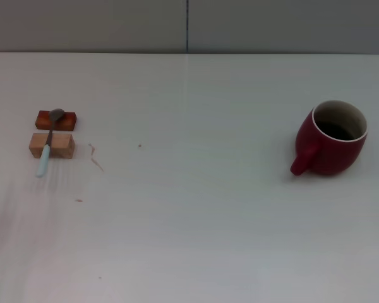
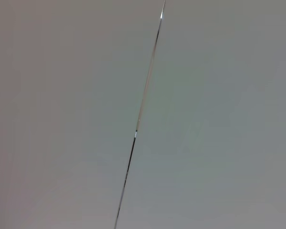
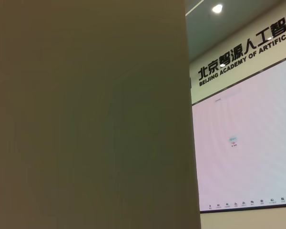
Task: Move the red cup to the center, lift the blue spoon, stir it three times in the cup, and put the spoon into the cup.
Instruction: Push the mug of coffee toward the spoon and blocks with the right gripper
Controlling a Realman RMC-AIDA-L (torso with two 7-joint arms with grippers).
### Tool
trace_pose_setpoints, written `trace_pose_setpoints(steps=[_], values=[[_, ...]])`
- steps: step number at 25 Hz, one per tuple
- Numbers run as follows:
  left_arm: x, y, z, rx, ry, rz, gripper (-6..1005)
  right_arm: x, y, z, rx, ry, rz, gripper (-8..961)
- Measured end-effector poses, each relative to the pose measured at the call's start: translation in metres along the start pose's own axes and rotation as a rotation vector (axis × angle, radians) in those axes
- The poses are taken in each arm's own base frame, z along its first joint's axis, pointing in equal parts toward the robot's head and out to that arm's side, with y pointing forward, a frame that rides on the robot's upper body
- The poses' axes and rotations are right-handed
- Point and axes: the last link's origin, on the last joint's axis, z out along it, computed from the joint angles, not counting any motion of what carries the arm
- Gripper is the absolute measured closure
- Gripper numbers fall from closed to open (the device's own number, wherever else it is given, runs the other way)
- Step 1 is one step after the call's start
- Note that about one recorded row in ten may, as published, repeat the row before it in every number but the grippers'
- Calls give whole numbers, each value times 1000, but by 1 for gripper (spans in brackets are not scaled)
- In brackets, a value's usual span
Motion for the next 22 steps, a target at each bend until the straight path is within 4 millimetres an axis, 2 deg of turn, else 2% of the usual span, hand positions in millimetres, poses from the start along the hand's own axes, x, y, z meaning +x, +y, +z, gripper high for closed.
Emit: trace_pose_setpoints(steps=[4,14,22], values=[[-1,2,5,-3,-5,11,144,0,3,1,-18,-1,-3,292],[2,-9,63,31,-26,103,146,5,-5,-11,-5,26,-81,315],[19,-24,82,90,38,87,147,12,-20,-30,21,70,-93,366]])
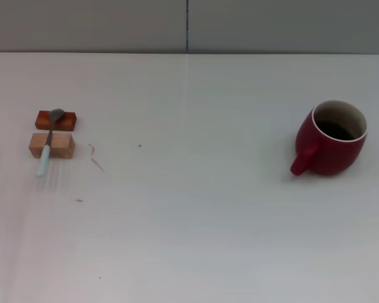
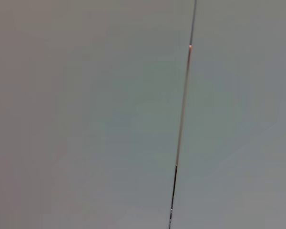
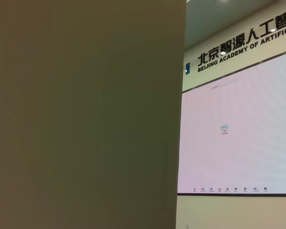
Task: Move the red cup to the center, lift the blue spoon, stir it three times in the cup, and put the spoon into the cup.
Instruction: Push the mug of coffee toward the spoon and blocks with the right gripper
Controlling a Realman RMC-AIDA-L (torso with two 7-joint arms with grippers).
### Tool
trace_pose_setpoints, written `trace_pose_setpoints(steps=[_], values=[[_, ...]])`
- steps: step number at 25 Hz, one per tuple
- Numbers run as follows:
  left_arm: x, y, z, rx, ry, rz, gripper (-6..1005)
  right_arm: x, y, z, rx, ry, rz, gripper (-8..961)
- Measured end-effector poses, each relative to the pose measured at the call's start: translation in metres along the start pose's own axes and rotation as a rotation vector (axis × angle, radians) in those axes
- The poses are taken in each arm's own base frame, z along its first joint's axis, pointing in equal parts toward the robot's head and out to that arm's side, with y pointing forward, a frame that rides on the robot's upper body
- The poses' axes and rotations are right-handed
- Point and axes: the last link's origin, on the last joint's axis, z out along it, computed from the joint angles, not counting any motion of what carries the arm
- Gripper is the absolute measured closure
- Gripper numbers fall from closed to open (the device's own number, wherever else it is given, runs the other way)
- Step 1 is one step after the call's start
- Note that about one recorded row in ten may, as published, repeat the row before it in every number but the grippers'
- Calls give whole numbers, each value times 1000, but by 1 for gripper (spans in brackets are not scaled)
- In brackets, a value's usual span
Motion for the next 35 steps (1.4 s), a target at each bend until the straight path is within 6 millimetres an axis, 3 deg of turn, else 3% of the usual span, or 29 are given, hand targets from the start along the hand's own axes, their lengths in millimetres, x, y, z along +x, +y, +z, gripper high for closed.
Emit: trace_pose_setpoints(steps=[7,8,18,22,29,35], values=[[4,-3,6,3,12,-1,147,10,-4,-13,-40,56,-186,410],[4,-3,7,3,12,1,147,13,2,-15,-88,68,-290,449],[6,-1,13,-4,19,9,149,18,44,-25,-328,18,-663,831],[8,-2,15,-7,25,14,149,21,62,-35,-439,-26,-812,861],[9,-1,17,-10,31,17,150,29,77,-41,-548,-68,-1038,891],[10,-2,18,-11,35,22,150,30,88,-34,-604,-114,-1142,890]])
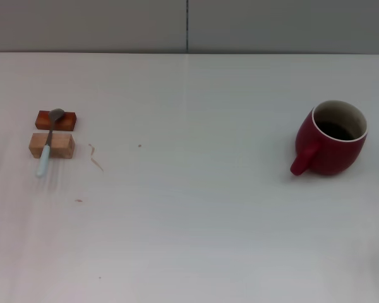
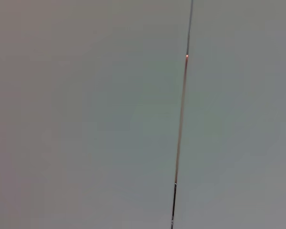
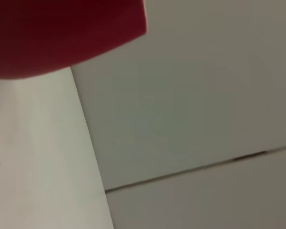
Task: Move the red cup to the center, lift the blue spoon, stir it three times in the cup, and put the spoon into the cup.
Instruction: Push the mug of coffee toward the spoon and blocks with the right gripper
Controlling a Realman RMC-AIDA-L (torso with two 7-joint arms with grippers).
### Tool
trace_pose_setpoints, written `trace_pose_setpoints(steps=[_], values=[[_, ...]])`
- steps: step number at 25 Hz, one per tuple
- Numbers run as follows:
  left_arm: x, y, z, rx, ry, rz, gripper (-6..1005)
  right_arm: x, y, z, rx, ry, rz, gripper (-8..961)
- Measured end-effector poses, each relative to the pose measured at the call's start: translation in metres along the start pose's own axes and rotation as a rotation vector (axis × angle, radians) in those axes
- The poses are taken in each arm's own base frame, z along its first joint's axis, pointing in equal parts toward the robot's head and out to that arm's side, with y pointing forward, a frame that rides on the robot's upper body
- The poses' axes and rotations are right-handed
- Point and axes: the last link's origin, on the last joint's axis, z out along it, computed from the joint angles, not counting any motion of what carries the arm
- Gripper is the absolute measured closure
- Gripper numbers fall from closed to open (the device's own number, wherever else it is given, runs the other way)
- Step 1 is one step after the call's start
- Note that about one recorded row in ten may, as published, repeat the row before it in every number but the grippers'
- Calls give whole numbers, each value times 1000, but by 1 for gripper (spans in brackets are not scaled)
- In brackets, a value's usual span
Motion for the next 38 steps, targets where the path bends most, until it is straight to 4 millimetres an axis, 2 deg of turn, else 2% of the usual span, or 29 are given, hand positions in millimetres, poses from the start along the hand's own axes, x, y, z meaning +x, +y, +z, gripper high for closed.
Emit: trace_pose_setpoints(steps=[13,38], values=[[1,0,2,-3,7,0,152,-35,12,24,-123,-181,-128,891],[3,1,3,-2,16,-6,155,-73,37,20,-256,-308,-123,891]])
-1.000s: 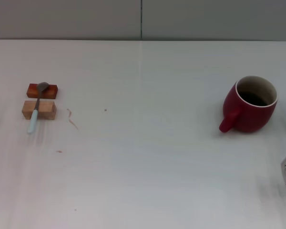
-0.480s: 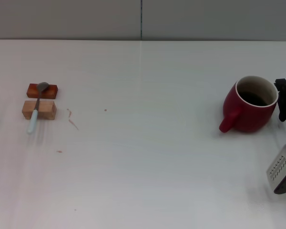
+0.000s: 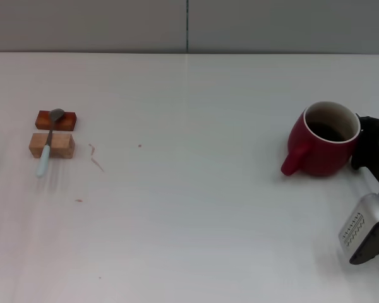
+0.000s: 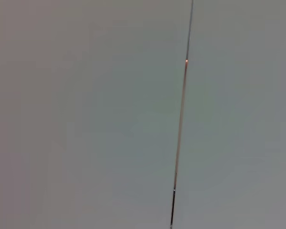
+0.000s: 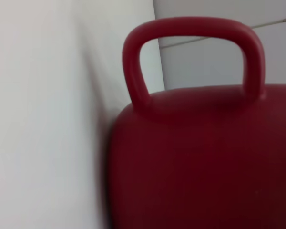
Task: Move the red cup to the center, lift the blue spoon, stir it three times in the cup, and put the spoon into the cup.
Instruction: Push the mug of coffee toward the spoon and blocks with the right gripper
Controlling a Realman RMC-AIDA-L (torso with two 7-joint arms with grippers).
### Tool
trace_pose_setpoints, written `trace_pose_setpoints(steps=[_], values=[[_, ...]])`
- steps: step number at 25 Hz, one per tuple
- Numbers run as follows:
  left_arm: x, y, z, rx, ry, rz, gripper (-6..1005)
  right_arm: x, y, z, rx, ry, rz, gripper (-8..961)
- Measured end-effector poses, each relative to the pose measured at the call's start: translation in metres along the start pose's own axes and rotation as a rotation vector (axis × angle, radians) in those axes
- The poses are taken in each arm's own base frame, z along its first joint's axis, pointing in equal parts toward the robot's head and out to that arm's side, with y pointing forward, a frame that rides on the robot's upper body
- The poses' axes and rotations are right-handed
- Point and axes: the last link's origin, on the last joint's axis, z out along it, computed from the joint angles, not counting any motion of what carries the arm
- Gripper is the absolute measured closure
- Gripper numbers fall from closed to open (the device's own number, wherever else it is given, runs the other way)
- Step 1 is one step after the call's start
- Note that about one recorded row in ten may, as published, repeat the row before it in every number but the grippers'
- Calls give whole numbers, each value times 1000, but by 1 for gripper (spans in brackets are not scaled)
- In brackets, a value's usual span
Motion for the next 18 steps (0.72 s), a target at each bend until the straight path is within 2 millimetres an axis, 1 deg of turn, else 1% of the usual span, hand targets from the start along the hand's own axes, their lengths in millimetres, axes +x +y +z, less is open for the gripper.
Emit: trace_pose_setpoints(steps=[6,8,9,10,11,13,16,17,18], values=[[0,-1,0,0,1,2,155,-11,1,4,-8,-21,26,891],[0,-1,-1,1,1,2,156,-18,0,6,-3,-36,44,891],[0,-1,-1,1,1,2,156,-18,0,6,-3,-36,44,891],[1,-2,-1,2,1,3,156,-24,-1,9,-1,-47,57,891],[1,-2,-1,2,1,3,156,-24,-1,9,-1,-47,57,890],[1,-3,-1,2,4,8,156,-31,-2,12,-5,-59,74,890],[2,-4,-2,3,5,12,157,-35,-2,14,-8,-68,82,890],[2,-4,-2,4,5,12,157,-41,-3,16,-9,-79,95,890],[2,-4,-2,4,4,13,157,-41,-3,16,-9,-79,95,890]])
